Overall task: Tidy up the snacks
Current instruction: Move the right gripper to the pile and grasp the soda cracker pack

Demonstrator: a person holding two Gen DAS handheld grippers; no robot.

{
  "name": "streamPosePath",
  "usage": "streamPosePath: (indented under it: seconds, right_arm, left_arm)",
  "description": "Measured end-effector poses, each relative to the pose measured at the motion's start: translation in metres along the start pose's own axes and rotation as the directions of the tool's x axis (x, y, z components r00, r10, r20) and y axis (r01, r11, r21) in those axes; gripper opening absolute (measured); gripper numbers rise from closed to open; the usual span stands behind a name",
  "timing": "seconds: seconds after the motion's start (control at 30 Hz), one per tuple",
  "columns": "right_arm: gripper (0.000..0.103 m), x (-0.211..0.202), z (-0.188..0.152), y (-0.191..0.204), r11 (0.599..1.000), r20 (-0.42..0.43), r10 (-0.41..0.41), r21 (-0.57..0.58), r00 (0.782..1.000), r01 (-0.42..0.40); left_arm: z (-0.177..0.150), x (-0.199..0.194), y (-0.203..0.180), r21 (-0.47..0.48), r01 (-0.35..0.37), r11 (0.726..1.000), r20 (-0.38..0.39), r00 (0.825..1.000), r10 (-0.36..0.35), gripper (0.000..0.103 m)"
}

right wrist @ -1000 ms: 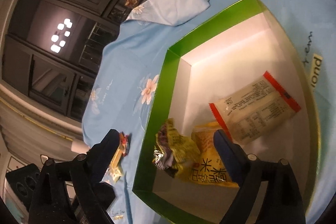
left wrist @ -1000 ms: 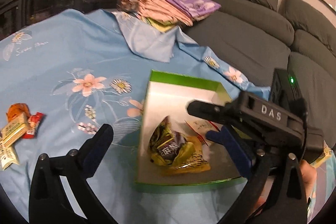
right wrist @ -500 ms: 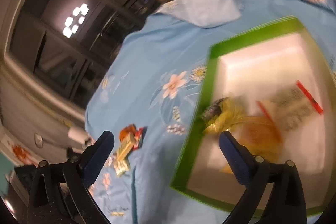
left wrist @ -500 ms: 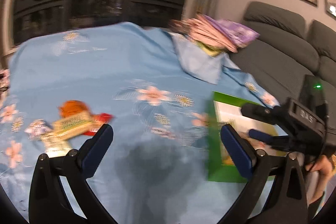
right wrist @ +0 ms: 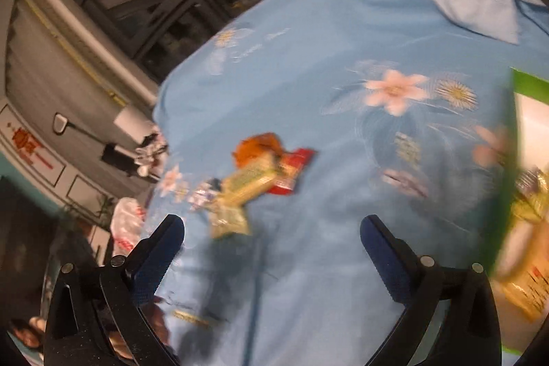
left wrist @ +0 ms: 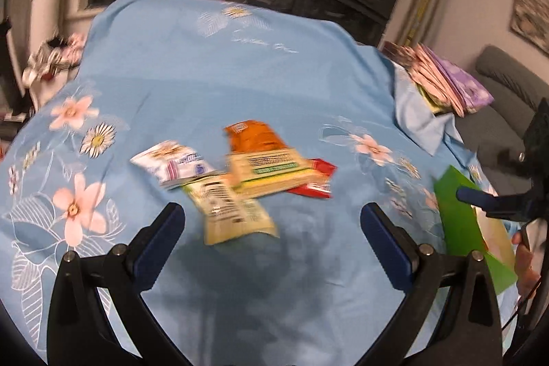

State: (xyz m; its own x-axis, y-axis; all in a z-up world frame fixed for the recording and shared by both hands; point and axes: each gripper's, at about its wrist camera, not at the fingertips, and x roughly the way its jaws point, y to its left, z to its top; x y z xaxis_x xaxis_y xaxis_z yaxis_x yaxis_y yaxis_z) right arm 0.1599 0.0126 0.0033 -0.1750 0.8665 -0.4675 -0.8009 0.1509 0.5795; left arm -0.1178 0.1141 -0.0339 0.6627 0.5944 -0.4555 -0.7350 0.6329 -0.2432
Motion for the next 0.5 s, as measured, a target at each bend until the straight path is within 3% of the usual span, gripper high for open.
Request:
streamPosePath:
  seconds: [0.1,0.2,0.3,0.5]
  right_arm:
    - [0.102,0.041,0.010,0.012,0.996,-0.087,0.086,0.028,0.993,-0.084]
    - [0.102,0.074,0.015,0.011,0.978,-0.129,0.198,0.094,0.972,-0.187]
    - [0.102,0.111,0.013,0.000,0.929,-0.158,0.315,0.251,0.936,-0.270]
    - [0.102,0.145,0.000,-0.030,0.858,-0.116,0.374,0.420,0.920,-0.295]
  left_arm:
    - [0.003,0.014,0.016,-0.071,0.049,0.996,-0.027,0.998,-0.051,0.103]
    - [0.012,0.031,0.025,-0.141,0.167,0.976,-0.049,0.983,-0.176,0.103]
    - [0.023,0.052,0.029,-0.224,0.272,0.936,-0.077,0.952,-0.295,0.103]
    - [0.043,0.100,0.042,-0.377,0.342,0.861,-0.136,0.899,-0.416,0.102]
